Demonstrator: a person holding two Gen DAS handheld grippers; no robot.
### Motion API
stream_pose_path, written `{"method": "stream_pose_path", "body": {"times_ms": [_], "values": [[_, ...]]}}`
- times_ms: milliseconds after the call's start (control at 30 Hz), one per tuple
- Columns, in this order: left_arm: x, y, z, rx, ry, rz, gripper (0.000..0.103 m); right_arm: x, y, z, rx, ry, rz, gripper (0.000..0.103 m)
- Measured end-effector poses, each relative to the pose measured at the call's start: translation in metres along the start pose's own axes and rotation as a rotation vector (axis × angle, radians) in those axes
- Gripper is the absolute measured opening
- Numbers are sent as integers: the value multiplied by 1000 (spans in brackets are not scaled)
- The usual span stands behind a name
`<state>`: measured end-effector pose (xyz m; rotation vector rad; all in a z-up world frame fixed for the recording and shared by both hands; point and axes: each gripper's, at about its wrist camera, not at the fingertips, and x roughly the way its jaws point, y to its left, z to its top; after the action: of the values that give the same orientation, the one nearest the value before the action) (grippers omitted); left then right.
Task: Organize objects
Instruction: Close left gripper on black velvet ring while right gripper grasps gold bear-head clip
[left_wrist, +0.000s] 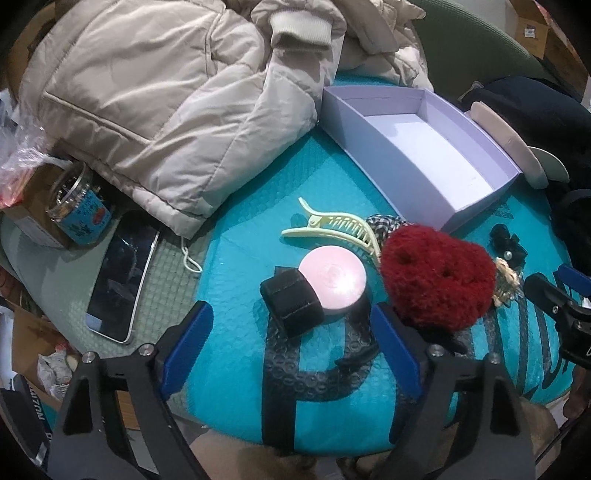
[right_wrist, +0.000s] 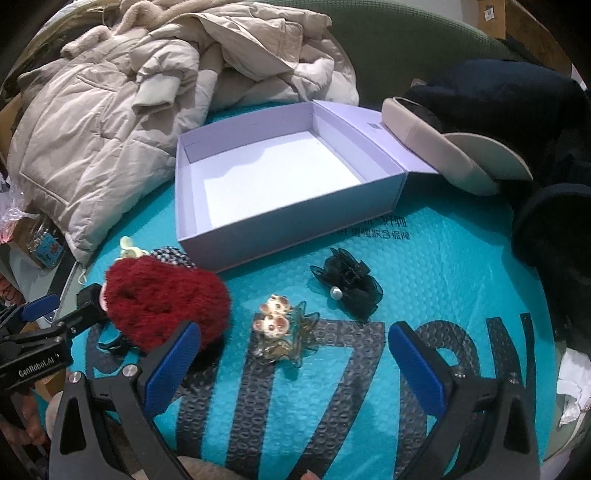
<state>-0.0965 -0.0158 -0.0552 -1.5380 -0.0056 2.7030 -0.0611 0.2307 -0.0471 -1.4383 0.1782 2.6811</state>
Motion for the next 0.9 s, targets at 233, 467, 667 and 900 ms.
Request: {"method": "stream_pose_path", "body": {"times_ms": [233,467,667,900], "values": [[21,10,1,-38,32,-10,72,14,-9,-1,12,20,-10,95],[26,14,-3,-50,19,-58,47,26,-13,-6,29,49,31,83],[24,7,-3,-18,0,-78,27,30,-8,-6,25,55,98,65],[19,13,-6,-41,11,-96,24,38,-1,-8,4,64,147,41]]}}
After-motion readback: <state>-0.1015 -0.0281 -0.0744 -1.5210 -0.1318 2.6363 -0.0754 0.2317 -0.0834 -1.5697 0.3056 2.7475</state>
